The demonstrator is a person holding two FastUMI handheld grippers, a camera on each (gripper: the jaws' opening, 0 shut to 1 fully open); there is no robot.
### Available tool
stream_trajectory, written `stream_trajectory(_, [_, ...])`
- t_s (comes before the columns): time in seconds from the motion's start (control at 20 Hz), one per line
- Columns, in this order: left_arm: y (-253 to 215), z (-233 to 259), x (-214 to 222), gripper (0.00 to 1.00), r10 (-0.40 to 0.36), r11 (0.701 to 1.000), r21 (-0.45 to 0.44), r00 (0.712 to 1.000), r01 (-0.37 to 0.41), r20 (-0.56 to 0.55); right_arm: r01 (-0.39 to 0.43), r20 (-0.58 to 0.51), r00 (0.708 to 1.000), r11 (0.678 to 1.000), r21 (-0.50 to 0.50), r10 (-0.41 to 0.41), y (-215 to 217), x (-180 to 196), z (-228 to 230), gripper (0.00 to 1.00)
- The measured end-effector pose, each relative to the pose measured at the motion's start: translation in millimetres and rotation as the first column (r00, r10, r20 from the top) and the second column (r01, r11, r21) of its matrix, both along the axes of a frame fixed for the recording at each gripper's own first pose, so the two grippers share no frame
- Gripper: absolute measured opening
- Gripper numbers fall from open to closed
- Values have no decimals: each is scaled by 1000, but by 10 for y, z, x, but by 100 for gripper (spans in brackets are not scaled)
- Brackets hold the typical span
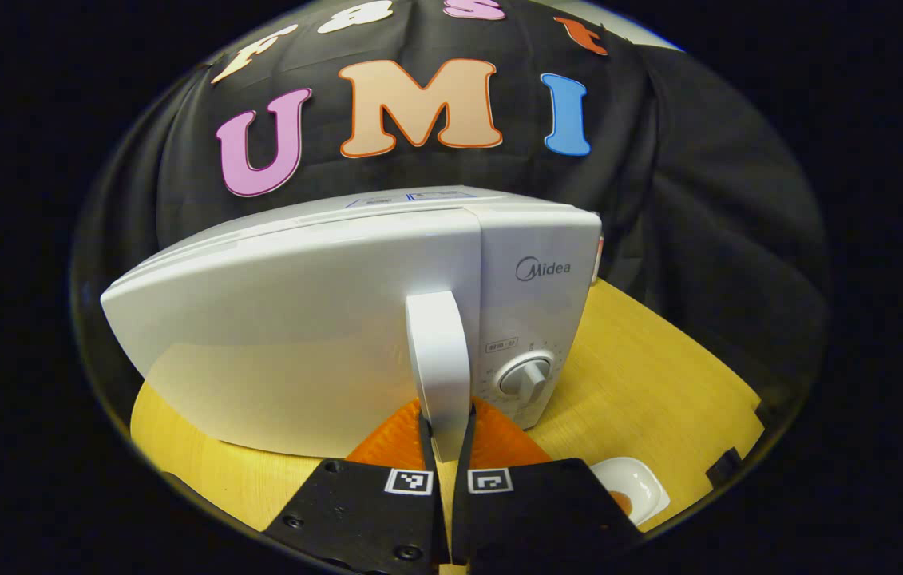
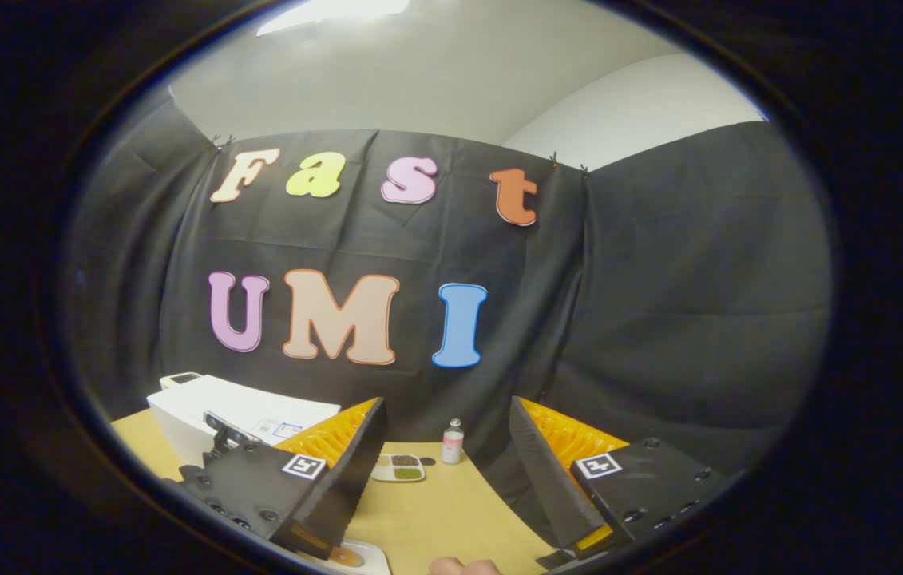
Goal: Open the microwave oven with the left hand, put the food in, and close the microwave oven.
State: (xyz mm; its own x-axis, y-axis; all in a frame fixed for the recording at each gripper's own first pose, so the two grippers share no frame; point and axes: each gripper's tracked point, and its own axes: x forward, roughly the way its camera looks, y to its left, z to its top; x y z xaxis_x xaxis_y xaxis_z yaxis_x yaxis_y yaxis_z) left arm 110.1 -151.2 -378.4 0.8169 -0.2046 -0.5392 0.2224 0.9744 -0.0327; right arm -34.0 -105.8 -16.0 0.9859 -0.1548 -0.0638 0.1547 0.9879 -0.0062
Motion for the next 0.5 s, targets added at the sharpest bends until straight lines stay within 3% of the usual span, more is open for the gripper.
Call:
stream_trajectory(0.15, [45, 79, -313, 1, -39, 999, 26, 997, 37, 60, 10, -2, 1000, 1000, -16, -10, -71, -1, -52, 97])
stream_trajectory(0.25, [83, 78, -450, 1, -63, 998, 13, 996, 62, 66, -4, -21, 1000, 1000, 31, 4, 4, 50, -137, 97])
stream_trajectory(0.5, [146, 74, -626, 1, -67, 998, -5, 998, 67, 14, -50, -18, 999, 997, 55, 51, 181, 172, -121, 97])
